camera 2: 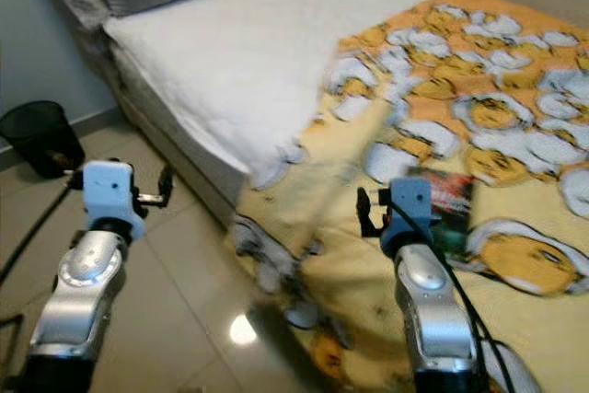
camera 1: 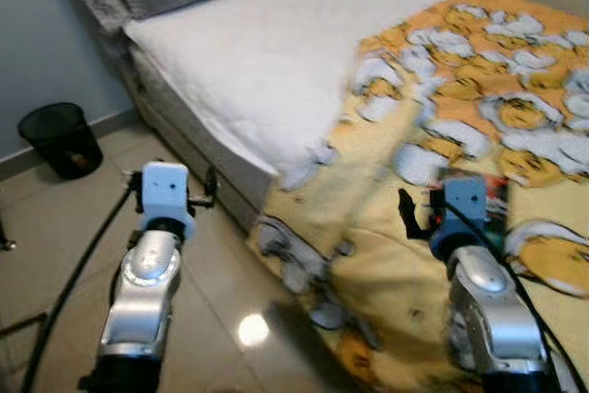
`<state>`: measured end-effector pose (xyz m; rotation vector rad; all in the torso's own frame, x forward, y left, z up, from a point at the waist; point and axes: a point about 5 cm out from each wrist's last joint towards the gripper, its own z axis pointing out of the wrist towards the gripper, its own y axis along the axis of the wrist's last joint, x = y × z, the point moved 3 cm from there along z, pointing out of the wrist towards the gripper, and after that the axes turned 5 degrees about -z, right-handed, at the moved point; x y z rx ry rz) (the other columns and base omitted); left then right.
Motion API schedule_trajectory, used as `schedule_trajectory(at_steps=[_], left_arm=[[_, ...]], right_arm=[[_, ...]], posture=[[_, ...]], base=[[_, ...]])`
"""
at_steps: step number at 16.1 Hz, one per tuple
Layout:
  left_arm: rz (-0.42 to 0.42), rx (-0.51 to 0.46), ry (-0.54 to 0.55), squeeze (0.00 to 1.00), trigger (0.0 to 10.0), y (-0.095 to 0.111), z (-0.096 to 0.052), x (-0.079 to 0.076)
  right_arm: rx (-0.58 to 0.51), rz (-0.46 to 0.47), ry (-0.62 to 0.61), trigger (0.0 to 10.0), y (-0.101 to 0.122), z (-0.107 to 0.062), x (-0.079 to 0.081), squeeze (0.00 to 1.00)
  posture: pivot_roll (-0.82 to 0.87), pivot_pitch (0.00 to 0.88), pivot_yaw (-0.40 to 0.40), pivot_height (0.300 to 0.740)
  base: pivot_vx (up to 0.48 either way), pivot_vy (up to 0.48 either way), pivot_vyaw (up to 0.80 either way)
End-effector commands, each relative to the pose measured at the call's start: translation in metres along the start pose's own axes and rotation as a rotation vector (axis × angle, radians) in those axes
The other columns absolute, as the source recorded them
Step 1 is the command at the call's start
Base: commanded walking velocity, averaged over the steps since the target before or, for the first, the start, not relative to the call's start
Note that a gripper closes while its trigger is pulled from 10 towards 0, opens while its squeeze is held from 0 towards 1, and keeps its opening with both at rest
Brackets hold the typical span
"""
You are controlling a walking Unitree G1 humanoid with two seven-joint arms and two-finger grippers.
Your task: Clean up the room
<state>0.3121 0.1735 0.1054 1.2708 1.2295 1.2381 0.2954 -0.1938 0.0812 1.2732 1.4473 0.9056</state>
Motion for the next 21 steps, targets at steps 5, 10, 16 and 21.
schedule_trajectory(at_steps=[5,10,16,21], left_arm=[[0.024,0.009,-0.046,0.72,10.0,0.000,0.002,-0.002],[0.054,0.016,-0.130,0.73,10.0,-0.002,0.000,-0.007],[0.078,0.085,-0.403,0.74,10.0,-0.008,-0.008,-0.026],[0.127,0.145,-0.657,0.74,10.0,-0.007,-0.024,-0.033]], right_arm=[[-0.008,0.045,0.039,10.0,0.001,0.000,0.007,0.62],[-0.001,0.133,0.109,10.0,0.006,0.004,0.016,0.00],[0.048,0.259,0.101,10.0,0.005,0.029,0.015,0.00],[0.126,0.443,0.136,10.0,0.007,0.071,0.016,0.00]], posture=[[0.00,0.000,0.052,0.740],[0.00,0.000,0.056,0.740],[0.02,0.000,0.063,0.740],[0.06,0.000,0.063,0.740]], base=[[0.000,-0.276,0.00],[0.000,0.000,0.00],[0.000,0.000,0.00],[0.000,0.000,0.00]])
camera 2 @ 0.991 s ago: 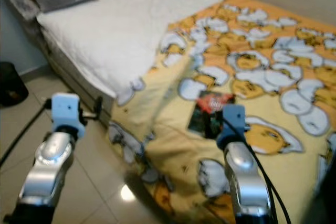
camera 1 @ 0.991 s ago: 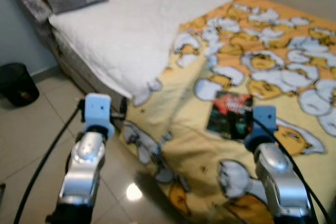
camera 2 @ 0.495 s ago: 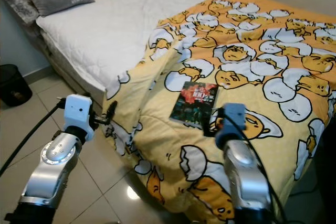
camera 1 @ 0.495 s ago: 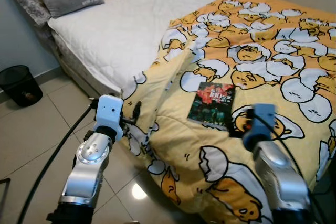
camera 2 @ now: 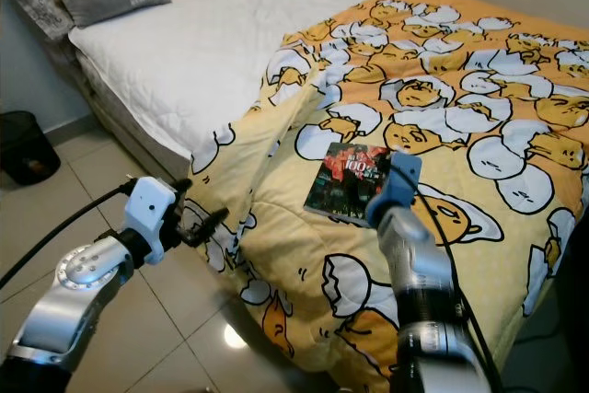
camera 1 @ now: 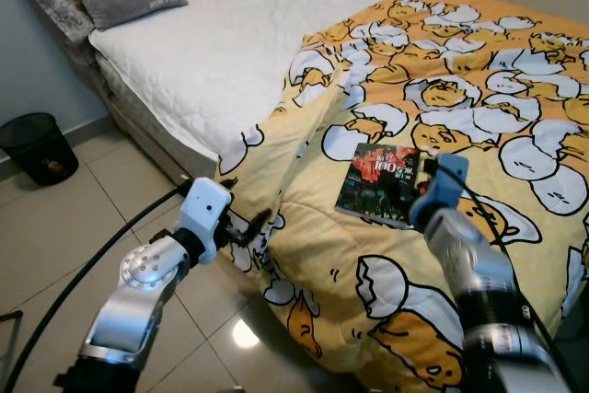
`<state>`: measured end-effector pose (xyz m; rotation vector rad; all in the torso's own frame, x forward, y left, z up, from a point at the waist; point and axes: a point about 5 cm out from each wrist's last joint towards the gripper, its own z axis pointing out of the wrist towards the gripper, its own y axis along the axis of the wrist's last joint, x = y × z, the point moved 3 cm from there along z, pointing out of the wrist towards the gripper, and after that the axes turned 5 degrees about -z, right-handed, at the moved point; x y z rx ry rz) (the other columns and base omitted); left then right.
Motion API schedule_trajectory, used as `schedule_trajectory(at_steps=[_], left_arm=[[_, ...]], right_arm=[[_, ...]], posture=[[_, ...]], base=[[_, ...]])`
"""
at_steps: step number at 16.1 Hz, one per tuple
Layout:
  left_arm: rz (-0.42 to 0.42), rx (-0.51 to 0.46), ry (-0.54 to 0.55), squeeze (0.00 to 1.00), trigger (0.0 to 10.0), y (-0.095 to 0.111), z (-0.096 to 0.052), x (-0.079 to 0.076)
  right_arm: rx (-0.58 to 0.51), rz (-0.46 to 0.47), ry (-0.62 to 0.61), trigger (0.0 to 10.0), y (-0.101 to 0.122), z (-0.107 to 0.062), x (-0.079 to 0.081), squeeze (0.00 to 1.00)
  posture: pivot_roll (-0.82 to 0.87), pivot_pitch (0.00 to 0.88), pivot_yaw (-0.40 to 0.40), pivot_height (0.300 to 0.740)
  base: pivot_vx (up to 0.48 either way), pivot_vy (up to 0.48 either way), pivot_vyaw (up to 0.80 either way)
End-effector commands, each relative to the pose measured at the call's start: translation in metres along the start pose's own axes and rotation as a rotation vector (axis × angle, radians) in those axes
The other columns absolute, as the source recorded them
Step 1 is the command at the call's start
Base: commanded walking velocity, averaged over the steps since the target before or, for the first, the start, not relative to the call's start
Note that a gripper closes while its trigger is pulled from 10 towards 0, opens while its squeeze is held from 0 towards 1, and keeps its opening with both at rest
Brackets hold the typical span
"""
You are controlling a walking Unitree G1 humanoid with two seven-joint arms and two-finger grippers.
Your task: Clean up the room
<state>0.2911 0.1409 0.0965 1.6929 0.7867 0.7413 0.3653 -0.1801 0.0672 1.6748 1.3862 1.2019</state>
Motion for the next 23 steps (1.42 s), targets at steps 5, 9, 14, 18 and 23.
schedule_trajectory(at_steps=[5,9,14,18,23], left_arm=[[0.017,0.037,-0.185,0.73,10.0,0.007,-0.014,-0.016],[-0.001,0.047,-0.271,0.74,10.0,0.014,-0.025,-0.036],[-0.035,0.074,-0.269,0.74,10.0,0.012,-0.040,-0.043],[-0.049,0.087,-0.262,0.73,10.0,0.011,-0.046,-0.044],[-0.053,0.092,-0.245,0.73,10.0,0.013,-0.051,-0.040]], right_arm=[[0.049,0.223,-0.019,10.0,-0.007,0.013,-0.018,0.00],[0.063,0.290,-0.048,10.0,-0.012,0.013,-0.030,0.00],[0.056,0.298,-0.035,10.0,-0.007,0.015,-0.029,0.00],[0.044,0.483,0.074,10.0,-0.005,0.018,-0.011,0.00],[0.024,0.699,0.150,10.0,-0.001,0.019,0.003,0.00]], posture=[[0.11,0.084,0.063,0.740],[0.16,0.214,0.056,0.740],[0.17,0.231,0.040,0.740],[0.17,0.222,0.036,0.740],[0.18,0.220,0.037,0.740]], base=[[0.000,0.000,0.00],[0.000,0.000,0.00],[0.000,0.000,0.00],[0.000,0.000,0.00],[0.000,0.000,0.00]])
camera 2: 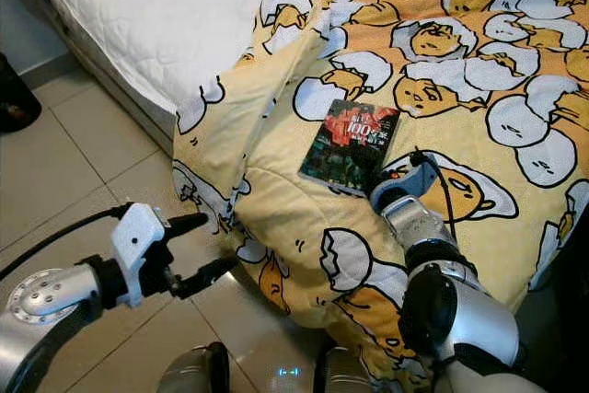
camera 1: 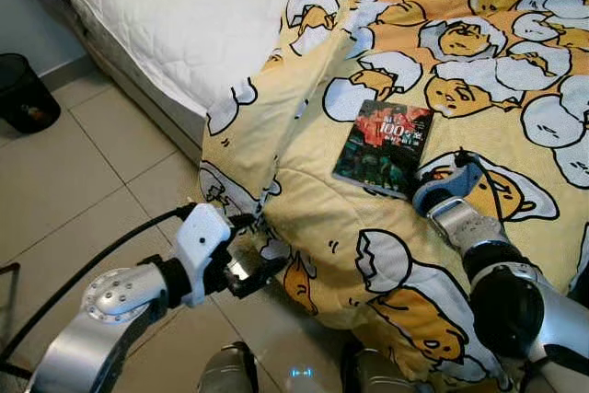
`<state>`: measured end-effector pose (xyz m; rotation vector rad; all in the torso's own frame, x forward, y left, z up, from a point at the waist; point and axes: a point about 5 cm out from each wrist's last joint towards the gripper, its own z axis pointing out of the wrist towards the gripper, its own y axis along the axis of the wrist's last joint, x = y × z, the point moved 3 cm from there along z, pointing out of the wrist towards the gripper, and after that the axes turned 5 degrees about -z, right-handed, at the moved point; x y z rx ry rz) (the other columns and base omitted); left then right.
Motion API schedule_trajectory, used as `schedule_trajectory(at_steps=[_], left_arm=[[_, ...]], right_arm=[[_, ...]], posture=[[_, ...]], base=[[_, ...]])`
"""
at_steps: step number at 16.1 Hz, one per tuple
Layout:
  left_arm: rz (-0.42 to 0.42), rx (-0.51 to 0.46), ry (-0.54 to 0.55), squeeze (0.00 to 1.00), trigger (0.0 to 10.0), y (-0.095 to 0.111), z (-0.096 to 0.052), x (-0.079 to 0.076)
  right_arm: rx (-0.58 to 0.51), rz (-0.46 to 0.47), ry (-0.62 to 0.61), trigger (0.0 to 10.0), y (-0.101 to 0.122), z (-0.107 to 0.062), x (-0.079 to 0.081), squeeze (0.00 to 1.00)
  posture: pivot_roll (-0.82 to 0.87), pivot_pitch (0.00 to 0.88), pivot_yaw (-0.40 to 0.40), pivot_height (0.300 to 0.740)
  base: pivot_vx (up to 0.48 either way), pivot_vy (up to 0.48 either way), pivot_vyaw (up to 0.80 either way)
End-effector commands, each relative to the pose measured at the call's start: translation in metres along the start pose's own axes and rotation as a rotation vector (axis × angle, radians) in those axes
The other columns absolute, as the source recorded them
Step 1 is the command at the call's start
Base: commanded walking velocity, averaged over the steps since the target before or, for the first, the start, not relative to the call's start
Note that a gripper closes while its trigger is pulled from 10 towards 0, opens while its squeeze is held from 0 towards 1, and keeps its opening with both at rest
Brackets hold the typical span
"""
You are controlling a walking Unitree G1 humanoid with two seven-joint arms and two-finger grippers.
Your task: Clean up the room
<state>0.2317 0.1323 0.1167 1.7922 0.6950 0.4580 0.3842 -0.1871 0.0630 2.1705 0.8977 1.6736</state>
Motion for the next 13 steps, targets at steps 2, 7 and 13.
schedule_trajectory(at_steps=[2,7,13], left_arm=[[-0.003,0.025,0.001,0.73,10.0,-0.003,-0.006,-0.003],[0.008,0.049,0.022,0.73,10.0,-0.006,-0.010,-0.001],[0.016,0.033,0.047,0.73,10.0,-0.002,-0.006,0.006]], right_arm=[[0.138,-0.043,-0.045,10.0,-0.036,0.000,-0.005,0.00],[0.226,-0.161,-0.174,10.0,-0.061,-0.005,-0.022,0.00],[0.126,0.057,0.092,8.7,-0.027,0.011,0.036,0.00]], posture=[[0.19,0.233,0.040,0.740],[0.20,0.242,0.039,0.740],[0.20,0.218,0.033,0.740]], base=[[0.000,0.000,0.00],[0.000,0.000,0.00],[0.000,0.000,0.00]])
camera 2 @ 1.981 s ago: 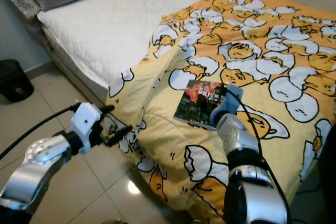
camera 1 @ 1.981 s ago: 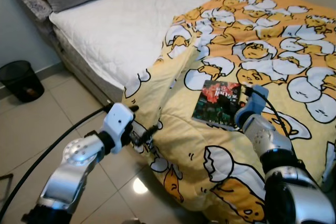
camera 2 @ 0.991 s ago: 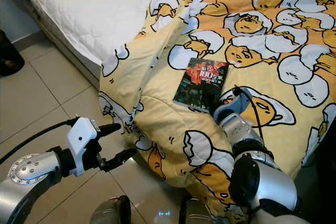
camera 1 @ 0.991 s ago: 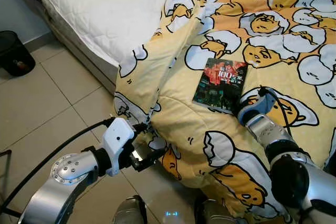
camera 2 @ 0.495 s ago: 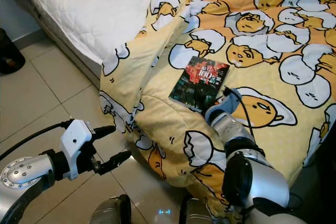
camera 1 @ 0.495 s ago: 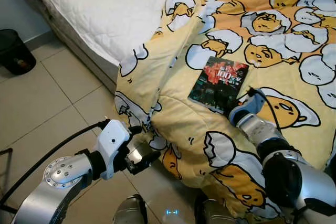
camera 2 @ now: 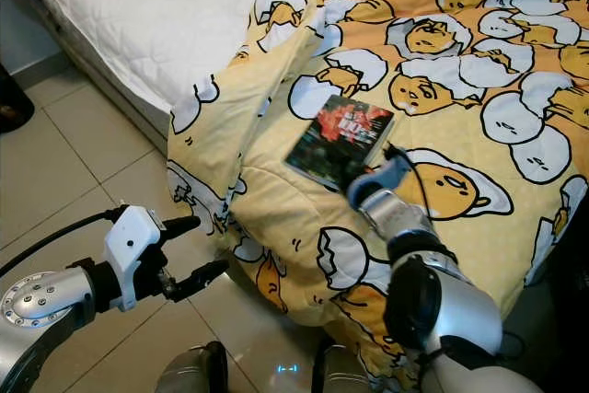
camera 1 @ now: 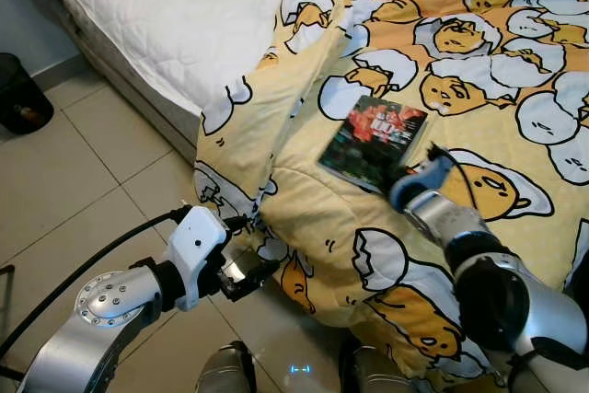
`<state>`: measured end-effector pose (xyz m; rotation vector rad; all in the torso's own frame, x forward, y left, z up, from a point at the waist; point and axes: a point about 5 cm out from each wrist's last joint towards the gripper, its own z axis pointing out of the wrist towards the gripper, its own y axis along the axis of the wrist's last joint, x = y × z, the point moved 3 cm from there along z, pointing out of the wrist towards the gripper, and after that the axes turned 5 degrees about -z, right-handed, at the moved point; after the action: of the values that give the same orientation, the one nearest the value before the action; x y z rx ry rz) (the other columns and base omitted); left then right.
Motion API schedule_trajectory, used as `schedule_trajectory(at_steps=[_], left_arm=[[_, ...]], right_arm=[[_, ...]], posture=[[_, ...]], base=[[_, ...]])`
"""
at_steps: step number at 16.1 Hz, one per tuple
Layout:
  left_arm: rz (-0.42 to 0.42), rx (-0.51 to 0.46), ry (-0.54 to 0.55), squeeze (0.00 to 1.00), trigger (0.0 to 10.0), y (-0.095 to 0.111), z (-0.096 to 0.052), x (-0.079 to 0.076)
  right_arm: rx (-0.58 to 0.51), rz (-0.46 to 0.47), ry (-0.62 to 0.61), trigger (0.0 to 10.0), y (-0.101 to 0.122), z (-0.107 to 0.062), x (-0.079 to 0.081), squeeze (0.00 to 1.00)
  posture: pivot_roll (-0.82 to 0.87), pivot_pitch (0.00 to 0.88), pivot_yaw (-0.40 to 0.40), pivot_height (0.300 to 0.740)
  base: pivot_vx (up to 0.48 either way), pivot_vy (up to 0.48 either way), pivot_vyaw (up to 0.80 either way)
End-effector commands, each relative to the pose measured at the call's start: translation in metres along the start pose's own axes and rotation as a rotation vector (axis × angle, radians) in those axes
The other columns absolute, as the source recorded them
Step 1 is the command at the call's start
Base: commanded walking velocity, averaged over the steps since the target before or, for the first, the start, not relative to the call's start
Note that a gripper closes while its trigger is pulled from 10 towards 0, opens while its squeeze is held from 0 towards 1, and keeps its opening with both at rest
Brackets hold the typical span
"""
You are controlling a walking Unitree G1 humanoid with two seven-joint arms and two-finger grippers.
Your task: Clean up the room
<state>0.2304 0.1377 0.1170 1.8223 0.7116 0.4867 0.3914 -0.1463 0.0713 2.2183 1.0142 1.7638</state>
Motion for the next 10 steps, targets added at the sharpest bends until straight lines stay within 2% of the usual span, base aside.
schedule_trajectory(at_steps=[1,2,3,4,10], left_arm=[[0.001,0.003,0.019,0.73,10.0,-0.0010,-0.0015,0.0035],[0.001,0.002,0.020,0.74,10.0,-0.0007,-0.0015,0.0038],[0.001,0.001,0.021,0.73,10.0,-0.0004,-0.0017,0.0042],[0.000,0.002,0.025,0.73,10.0,-0.0008,-0.0029,0.0046],[-0.001,0.001,0.030,0.73,10.0,0.0000,-0.0030,0.0055]], right_arm=[[0.001,0.040,0.020,7.4,-0.0001,0.0014,0.0046,0.00],[-0.006,0.048,0.020,5.9,0.0013,0.0015,0.0051,0.00],[-0.016,0.061,0.019,1.0,0.0030,0.0016,0.0054,0.00],[-0.027,0.088,0.014,0.0,0.0029,0.0018,0.0050,0.00],[-0.048,0.147,-0.043,0.0,-0.0042,0.0032,-0.0001,0.00]], posture=[[0.20,0.219,0.033,0.740],[0.20,0.219,0.033,0.740],[0.20,0.219,0.033,0.740],[0.20,0.218,0.033,0.740],[0.21,0.222,0.037,0.740]], base=[[0.000,0.000,0.00],[0.000,0.000,0.00],[0.000,0.000,0.00],[0.000,0.000,0.00],[0.000,0.000,0.00]])
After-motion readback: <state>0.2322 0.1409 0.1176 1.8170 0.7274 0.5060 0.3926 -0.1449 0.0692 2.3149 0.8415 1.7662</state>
